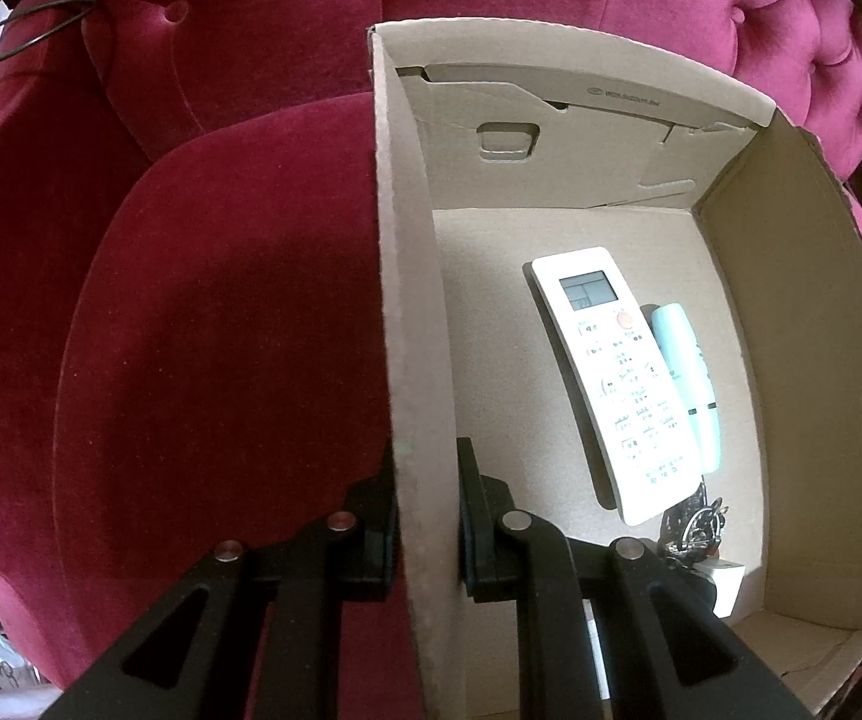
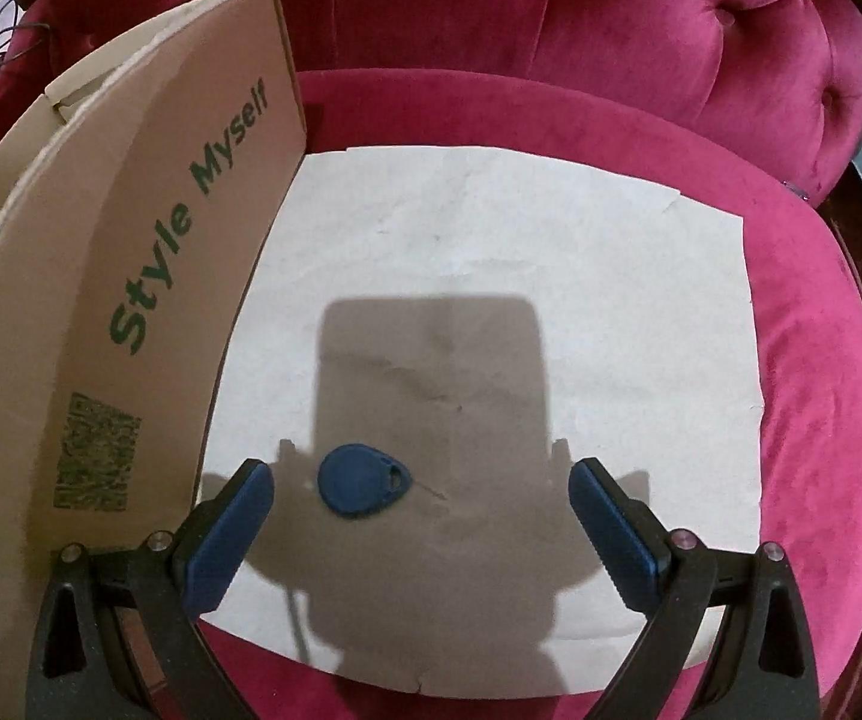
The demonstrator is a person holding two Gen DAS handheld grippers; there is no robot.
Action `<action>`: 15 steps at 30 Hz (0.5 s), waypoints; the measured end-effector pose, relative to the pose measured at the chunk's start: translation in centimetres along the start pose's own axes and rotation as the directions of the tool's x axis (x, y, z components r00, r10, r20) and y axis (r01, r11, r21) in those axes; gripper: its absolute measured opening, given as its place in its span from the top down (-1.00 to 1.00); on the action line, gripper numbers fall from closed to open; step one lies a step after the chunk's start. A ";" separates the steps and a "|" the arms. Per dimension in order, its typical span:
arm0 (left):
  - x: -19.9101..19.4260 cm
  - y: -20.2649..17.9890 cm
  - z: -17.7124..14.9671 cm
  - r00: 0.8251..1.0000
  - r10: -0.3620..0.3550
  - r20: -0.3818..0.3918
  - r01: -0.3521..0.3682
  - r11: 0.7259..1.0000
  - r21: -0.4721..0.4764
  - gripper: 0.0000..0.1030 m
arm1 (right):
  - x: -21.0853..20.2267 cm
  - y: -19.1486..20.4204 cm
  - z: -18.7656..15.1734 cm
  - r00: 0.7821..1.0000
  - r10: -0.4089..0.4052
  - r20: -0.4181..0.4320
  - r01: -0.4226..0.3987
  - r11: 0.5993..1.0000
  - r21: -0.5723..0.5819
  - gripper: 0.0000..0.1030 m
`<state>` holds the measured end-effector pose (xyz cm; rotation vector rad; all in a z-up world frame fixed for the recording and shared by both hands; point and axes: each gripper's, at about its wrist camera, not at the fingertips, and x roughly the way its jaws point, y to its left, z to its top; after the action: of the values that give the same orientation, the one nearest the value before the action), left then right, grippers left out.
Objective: Organize rigid objects
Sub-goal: 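Withdraw the open right gripper to the blue teardrop tag on the paper, then close the right gripper on the blue teardrop tag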
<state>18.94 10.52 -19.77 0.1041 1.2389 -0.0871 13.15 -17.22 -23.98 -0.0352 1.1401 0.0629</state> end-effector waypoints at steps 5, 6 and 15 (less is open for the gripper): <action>0.0 0.0 0.1 1.000 0.000 -0.001 0.000 1.000 0.001 0.68 | 0.9 -0.2 -0.2 1.000 0.008 -0.013 -0.008 1.000 0.007 -0.95; 0.0 0.0 0.1 1.000 -0.001 -0.001 0.001 1.000 0.000 0.68 | 1.1 -0.2 -0.3 1.000 0.011 -0.017 -0.011 1.000 0.007 -0.95; 0.0 -0.1 0.1 1.000 0.001 0.000 -0.001 1.000 0.000 0.68 | 1.7 0.5 -0.8 1.000 -0.003 -0.007 0.003 1.000 0.010 -0.96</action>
<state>18.99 10.38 -19.70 0.1048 1.2392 -0.0861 13.08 -16.75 -25.84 -0.0283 1.1472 0.0547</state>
